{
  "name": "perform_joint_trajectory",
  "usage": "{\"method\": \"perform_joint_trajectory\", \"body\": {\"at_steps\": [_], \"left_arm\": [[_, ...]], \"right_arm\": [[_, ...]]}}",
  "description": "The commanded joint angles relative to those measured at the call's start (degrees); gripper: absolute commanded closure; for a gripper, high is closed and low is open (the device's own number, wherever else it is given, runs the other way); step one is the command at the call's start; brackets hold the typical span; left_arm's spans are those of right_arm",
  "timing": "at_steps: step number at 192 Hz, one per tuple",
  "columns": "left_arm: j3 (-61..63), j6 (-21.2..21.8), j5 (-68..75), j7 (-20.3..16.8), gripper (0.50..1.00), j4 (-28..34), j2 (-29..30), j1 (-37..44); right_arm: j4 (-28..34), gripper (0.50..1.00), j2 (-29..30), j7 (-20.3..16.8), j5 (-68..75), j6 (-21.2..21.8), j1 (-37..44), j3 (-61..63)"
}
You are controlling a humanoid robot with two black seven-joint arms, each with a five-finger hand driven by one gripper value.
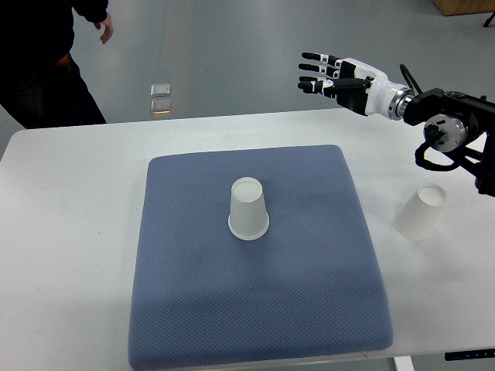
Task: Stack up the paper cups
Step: 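Raise the right hand up and away from its rest position, then move the right hand over the white cup beside the pad and lower it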
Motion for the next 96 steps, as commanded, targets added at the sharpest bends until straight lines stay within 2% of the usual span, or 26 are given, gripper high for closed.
{"method": "perform_joint_trajectory", "body": {"at_steps": [1,11,12,29,60,96], "left_arm": [[0.08,-0.05,0.04,0.00,0.500,0.00,0.00,0.00],[0.08,-0.05,-0.05,0.00,0.500,0.00,0.00,0.00],[0.08,-0.05,0.04,0.00,0.500,-0.09,0.00,0.00],[0.08,-0.13,0.04,0.00,0.500,-0.09,0.00,0.00],[0.08,-0.05,-0.05,0.00,0.500,-1.59,0.00,0.00],[0.16,-0.05,-0.05,0.00,0.500,-2.38,0.00,0.00]], "right_arm": [[3.10,0.583,-1.75,-0.15,-5.41,2.76,9.69,-14.02],[3.45,0.583,-1.84,-0.15,-5.94,3.03,10.93,-15.44],[4.67,0.583,-1.92,-0.85,-7.86,4.59,15.55,-21.18],[7.76,0.583,-1.48,-3.93,-11.21,8.47,25.16,-33.53],[17.33,0.583,-1.05,-5.60,-22.02,14.27,40.19,-47.52],[31.23,0.583,-1.92,-8.41,-26.51,14.47,55.76,-58.33]]}}
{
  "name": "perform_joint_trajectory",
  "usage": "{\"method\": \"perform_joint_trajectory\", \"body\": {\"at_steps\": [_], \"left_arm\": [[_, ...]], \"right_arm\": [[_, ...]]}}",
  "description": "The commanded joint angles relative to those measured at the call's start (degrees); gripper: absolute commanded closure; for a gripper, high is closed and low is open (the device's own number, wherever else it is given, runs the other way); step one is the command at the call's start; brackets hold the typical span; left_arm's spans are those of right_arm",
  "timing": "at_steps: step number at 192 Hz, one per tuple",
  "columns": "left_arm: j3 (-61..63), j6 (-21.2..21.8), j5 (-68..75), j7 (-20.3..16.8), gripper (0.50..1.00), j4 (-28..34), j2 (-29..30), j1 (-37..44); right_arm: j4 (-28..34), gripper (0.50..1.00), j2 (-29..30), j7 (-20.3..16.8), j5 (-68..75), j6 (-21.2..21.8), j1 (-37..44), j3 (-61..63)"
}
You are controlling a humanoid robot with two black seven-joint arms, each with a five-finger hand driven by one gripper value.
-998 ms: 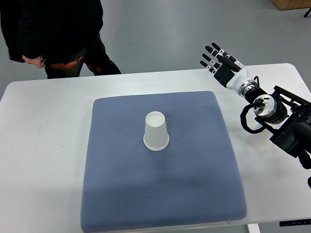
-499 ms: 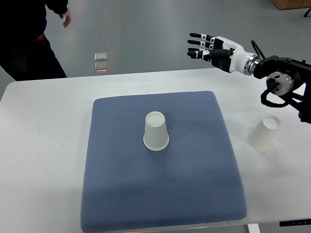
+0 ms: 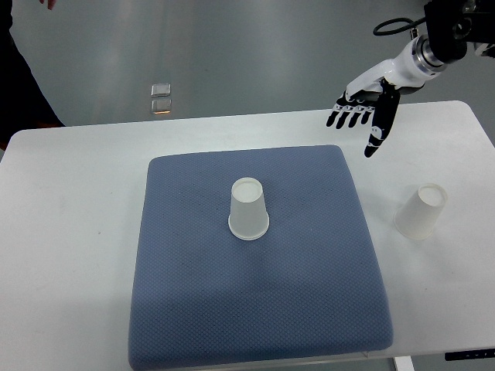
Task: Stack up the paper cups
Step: 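Move the right hand over the white cup beside the pad and lower it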
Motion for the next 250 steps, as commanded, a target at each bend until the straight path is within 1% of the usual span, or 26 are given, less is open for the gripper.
{"method": "perform_joint_trajectory", "body": {"at_steps": [1,17,36,74,115,137,154,169,171,174,181,183,185,187,191,195,213,233,250], "left_arm": [[0.04,0.00,0.00,0.00,0.500,-0.51,0.00,0.00],[0.04,0.00,0.00,0.00,0.500,-0.59,0.00,0.00],[-0.05,0.00,0.09,0.00,0.500,-0.68,0.00,0.00],[0.04,0.00,0.09,0.00,0.500,-0.68,0.00,0.00],[0.04,0.00,0.00,0.00,0.500,-0.59,0.00,0.00],[-0.05,0.00,0.00,0.00,0.500,-0.59,0.00,0.00],[-0.05,0.00,0.00,0.00,0.500,-0.51,0.00,0.00],[-0.05,0.00,0.00,0.00,0.500,-0.51,0.00,0.00],[-0.05,0.00,0.00,0.00,0.500,-0.51,0.00,0.00],[-0.05,0.00,0.00,0.00,0.500,-0.51,0.00,0.00],[-0.05,0.00,0.00,0.00,0.500,-0.51,0.00,0.00],[-0.05,0.00,0.00,0.00,0.500,-0.51,0.00,0.00],[-0.05,0.00,0.00,0.00,0.500,-0.51,0.00,0.00],[-0.05,0.00,0.00,0.00,0.500,-0.51,0.00,0.00],[-0.05,0.00,0.00,0.00,0.500,-0.51,0.00,0.00],[-0.05,0.00,0.00,0.00,0.500,-0.51,0.00,0.00],[-0.14,0.00,0.00,0.00,0.500,-0.51,0.00,0.00],[-0.22,0.00,0.00,0.00,0.500,-0.51,0.00,0.09],[-0.22,0.00,0.00,0.00,0.500,-0.33,0.00,0.09]], "right_arm": [[7.25,0.583,-0.20,-1.26,-2.12,0.11,8.76,-6.37],[11.04,0.583,-0.73,-1.26,-2.48,0.11,13.52,-9.45],[14.29,0.583,-3.63,-1.43,-2.48,0.11,18.35,-11.91],[16.31,0.583,-9.69,-1.61,-2.48,0.11,25.12,-13.32],[16.05,0.585,-9.34,-2.14,-2.48,0.11,24.15,-13.32],[15.70,0.585,-8.46,-2.40,-2.48,0.11,19.05,-13.23],[14.82,0.587,-7.50,-2.66,-2.48,-3.69,15.27,-13.40],[13.50,0.587,-7.23,-4.51,-2.30,-9.04,11.15,-13.40],[13.50,0.587,-7.23,-4.51,-2.30,-9.05,11.14,-13.40],[13.24,0.587,-7.15,-4.86,-2.21,-10.63,10.01,-13.40],[12.71,0.587,-6.97,-5.39,-2.04,-12.65,8.24,-13.40],[12.45,0.587,-6.80,-5.82,-1.86,-13.97,7.02,-13.40],[12.45,0.587,-6.79,-5.83,-1.86,-13.97,7.01,-13.40],[12.18,0.587,-6.79,-6.18,-1.69,-15.20,6.05,-13.40],[12.10,0.587,-6.79,-6.44,-1.60,-15.73,5.43,-13.40],[12.01,0.587,-6.62,-6.97,-1.16,-17.31,4.12,-13.40],[11.92,0.587,-6.71,-7.67,-0.90,-19.51,1.13,-13.75],[11.83,0.587,-6.71,-7.67,-0.98,-20.04,-1.34,-13.75],[11.48,0.587,-6.71,-7.67,-0.90,-21.70,-3.62,-13.40]]}}
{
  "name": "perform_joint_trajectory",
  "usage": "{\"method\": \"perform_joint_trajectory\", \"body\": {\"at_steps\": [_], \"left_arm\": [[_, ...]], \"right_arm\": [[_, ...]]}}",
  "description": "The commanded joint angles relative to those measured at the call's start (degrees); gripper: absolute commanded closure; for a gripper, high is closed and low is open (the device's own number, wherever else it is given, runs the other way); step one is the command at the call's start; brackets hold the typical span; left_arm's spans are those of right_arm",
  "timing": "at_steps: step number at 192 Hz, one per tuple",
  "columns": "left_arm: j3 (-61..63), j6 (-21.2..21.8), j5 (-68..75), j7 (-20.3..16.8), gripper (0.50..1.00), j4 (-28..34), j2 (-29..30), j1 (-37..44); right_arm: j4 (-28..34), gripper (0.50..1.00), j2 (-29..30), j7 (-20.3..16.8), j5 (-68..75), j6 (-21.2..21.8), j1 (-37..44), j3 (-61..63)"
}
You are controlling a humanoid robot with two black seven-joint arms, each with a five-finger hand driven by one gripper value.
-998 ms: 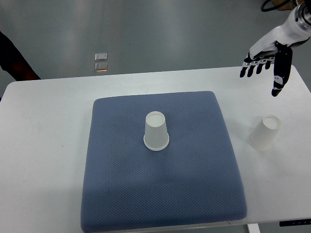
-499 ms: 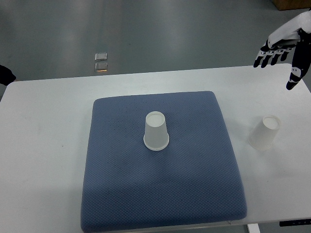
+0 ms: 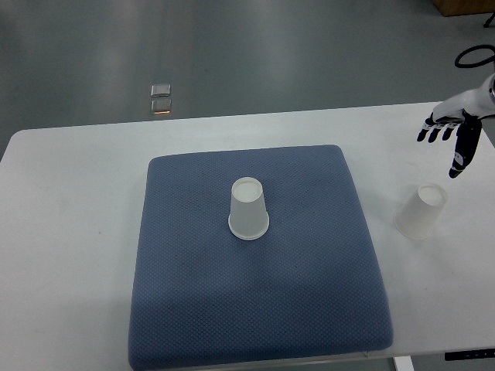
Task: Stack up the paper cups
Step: 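Move the right hand over the white cup beside the pad and lower it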
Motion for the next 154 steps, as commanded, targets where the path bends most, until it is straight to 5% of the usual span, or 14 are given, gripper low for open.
{"method": "perform_joint_trajectory", "body": {"at_steps": [1,98,154], "left_arm": [[-0.02,0.00,0.00,0.00,0.500,0.16,0.00,0.05],[-0.10,0.00,0.00,0.09,0.500,0.42,0.00,0.40],[-0.10,0.00,0.00,0.00,0.500,0.51,0.00,0.49]], "right_arm": [[-0.37,0.587,-0.02,-0.02,0.03,-1.59,-2.43,0.36],[-2.57,0.589,2.88,0.33,-0.06,-11.34,-12.62,1.07],[-3.45,0.595,4.55,0.41,0.03,-13.54,-16.05,1.16]]}}
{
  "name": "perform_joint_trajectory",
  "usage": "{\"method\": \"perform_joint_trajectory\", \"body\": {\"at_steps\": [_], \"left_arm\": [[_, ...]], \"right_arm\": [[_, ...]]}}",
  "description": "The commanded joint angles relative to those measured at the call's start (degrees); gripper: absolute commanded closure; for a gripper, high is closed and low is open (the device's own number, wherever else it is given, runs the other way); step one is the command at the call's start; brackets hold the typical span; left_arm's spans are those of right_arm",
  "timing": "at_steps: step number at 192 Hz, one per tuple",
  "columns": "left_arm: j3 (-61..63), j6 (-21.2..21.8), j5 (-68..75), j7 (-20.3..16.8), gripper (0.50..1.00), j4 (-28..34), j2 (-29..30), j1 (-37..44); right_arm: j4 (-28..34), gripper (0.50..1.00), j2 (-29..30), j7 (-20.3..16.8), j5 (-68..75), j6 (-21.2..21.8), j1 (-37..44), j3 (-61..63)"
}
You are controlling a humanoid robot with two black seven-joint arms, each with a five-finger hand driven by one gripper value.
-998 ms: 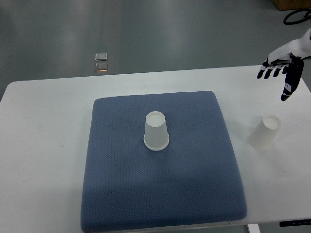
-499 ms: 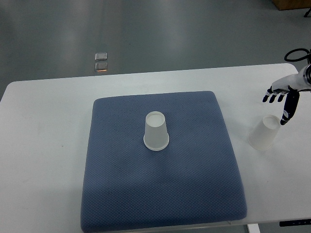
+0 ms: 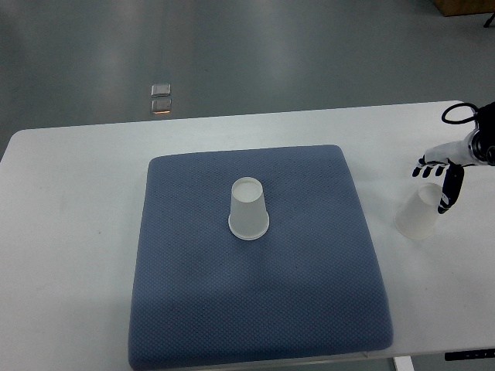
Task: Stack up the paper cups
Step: 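Move the right hand over the white cup beside the pad and lower it, then close the right hand's fingers around the upside-down white cup, then lift the cup with the right hand and carry it over the cup on the pad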
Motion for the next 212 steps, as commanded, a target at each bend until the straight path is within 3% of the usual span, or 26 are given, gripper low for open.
{"method": "perform_joint_trajectory", "body": {"at_steps": [1,34,65,116,159,212], "left_arm": [[-0.01,0.00,0.00,-0.02,0.500,0.01,0.00,0.00],[-0.01,0.00,0.00,-0.02,0.500,0.01,0.00,0.09],[-0.01,0.00,0.00,-0.02,0.500,0.01,0.00,0.09],[-0.01,0.00,0.00,-0.02,0.500,0.01,0.00,0.09],[-0.01,0.00,0.00,-0.02,0.500,0.01,0.00,0.09],[-0.01,0.00,0.00,-0.02,0.500,0.01,0.00,0.09]], "right_arm": [[-0.11,0.597,0.89,0.00,0.09,-0.86,-1.15,0.08],[-0.46,0.611,1.86,0.00,0.09,-2.18,-2.47,0.08],[-0.64,0.664,2.21,0.00,0.09,-3.33,-3.61,0.08],[-0.90,0.703,2.30,0.09,0.09,-3.50,-3.70,-0.01],[-0.90,0.807,2.30,0.17,-0.09,-3.50,-4.49,-0.01],[0.24,0.812,1.07,0.17,-0.35,-0.34,0.34,-0.27]]}}
